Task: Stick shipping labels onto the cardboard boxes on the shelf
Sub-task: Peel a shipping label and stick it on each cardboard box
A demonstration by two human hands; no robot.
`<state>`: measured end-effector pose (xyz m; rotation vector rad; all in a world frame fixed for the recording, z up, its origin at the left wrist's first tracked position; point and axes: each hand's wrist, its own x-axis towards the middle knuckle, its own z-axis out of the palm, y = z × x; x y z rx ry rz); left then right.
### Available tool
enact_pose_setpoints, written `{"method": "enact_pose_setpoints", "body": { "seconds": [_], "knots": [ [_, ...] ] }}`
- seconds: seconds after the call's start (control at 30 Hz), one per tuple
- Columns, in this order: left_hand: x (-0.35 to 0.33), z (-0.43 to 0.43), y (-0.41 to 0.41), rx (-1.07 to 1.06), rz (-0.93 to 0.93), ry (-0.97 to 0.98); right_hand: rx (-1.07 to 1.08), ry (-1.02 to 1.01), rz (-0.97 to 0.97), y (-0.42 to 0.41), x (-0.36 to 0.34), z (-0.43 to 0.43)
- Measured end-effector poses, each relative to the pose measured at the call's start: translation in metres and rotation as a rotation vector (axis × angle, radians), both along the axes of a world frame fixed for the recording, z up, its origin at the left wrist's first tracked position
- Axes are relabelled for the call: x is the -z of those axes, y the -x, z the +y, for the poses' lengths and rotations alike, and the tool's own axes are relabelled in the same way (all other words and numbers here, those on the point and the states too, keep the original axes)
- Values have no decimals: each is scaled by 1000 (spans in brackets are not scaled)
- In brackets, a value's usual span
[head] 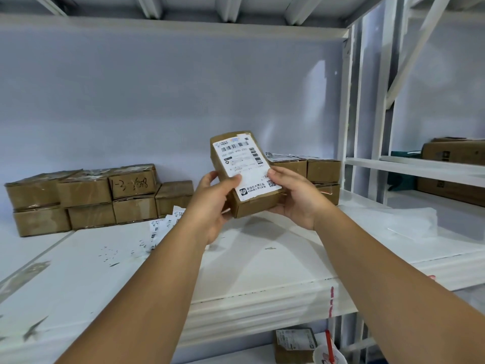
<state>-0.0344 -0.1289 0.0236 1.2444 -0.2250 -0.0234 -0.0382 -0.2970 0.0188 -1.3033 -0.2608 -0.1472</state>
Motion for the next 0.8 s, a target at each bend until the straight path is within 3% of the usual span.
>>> {"method": "enact_pose_setpoints", "body": {
  "seconds": [0.13,0.3,0.47,0.63,0.8],
  "knots": [
    [2,-3,6,95,22,-141,60,-66,-24,-3,0,-2],
    [1,-2,3,16,67,8,87,10,-18,-6,4,1],
    [5,-5,-8,-83,143,72,149,293,-38,-7,10,6],
    [10,-17,-27,-145,258,56,435,771,-104,-25,27,5],
    [8,-37,-42,-192,303,23,511,832,-55,-33,29,-1]
  ]
}}
